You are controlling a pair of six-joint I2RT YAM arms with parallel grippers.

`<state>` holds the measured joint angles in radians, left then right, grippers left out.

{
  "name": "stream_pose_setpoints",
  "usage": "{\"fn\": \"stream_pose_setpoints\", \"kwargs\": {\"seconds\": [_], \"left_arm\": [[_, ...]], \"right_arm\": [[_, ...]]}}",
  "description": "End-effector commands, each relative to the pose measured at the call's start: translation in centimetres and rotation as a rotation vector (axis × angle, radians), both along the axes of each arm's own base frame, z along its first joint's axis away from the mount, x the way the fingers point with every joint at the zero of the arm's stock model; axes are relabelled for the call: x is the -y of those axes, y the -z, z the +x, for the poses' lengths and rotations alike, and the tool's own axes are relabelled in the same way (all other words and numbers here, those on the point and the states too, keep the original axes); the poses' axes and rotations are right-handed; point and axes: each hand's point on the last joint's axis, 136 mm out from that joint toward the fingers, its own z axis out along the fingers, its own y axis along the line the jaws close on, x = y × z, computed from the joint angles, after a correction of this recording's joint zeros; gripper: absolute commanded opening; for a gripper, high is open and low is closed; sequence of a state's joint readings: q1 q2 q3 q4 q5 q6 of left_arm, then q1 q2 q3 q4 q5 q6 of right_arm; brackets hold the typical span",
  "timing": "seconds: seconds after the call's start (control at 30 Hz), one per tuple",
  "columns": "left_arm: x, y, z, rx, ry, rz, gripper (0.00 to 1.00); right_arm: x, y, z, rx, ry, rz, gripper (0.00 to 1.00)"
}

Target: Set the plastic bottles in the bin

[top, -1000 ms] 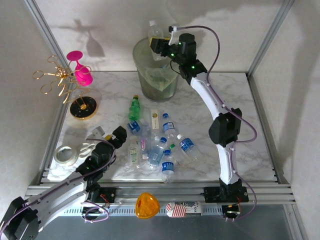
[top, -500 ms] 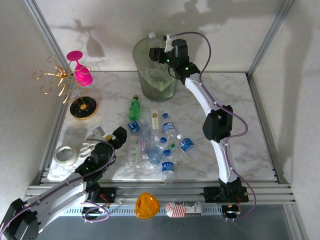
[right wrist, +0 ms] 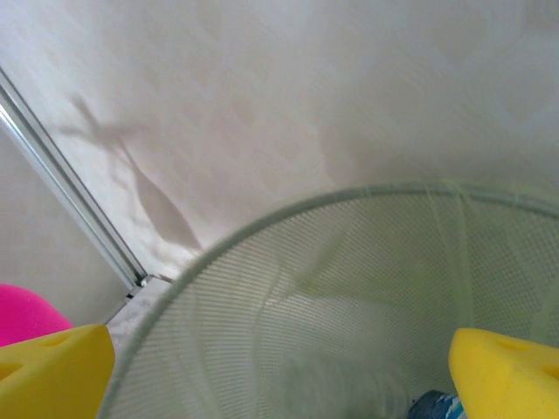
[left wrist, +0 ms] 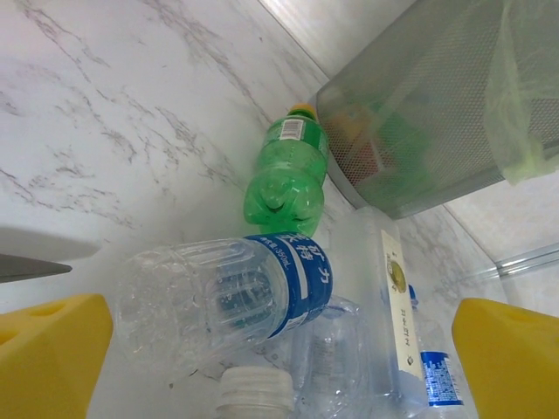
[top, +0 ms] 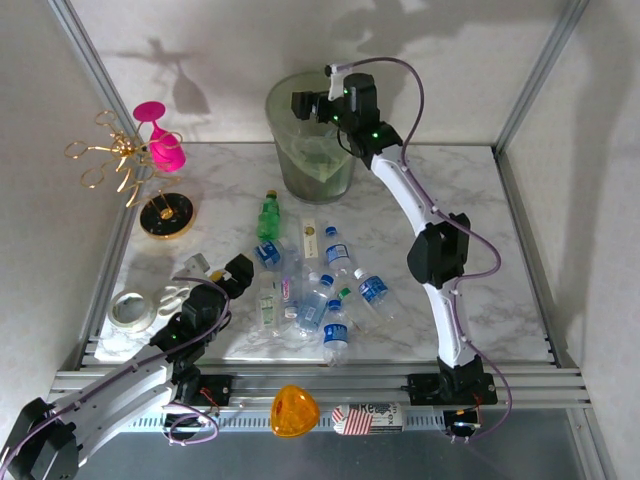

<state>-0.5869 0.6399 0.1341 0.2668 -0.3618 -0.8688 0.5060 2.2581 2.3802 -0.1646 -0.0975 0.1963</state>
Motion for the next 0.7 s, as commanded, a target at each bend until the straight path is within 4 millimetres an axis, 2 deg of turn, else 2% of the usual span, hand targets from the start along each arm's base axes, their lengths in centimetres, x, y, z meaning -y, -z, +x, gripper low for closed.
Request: {"fn": "stream_pose_setpoints", "kwargs": {"seconds": [0.0,0.1,0.3,0.5,0.67], "left_arm": [[-0.2,-0.5,0.1,0.000,-0.002,-0.007,1.00],[-0.4,-1.0,0.4,-0.005,-0.007,0.027,0.99],[-0.6,-3.1,1.7,0.002,0.023,0.119,1.00],[0.9,-5.0,4.4,-0.015,0.137,0.193,0.99],[2.7,-5.0,7.2,-0.073,0.215,0.266,1.00]], "right_arm": [[0.8,-7.3,-4.1,0.131,-0.010,0.015,0.99],[1.0,-7.6,-6.0,0.123,-0.022,-0.001,0.99],[1.7,-5.5,-10.3,0.050,-0.075,-0.033,0.99],[2.4,-0.3,-15.5,-0.057,-0.121,-0.058,0.99],[4.5,5.0,-19.3,-0.165,-0.091,-0.080,0.99]]}}
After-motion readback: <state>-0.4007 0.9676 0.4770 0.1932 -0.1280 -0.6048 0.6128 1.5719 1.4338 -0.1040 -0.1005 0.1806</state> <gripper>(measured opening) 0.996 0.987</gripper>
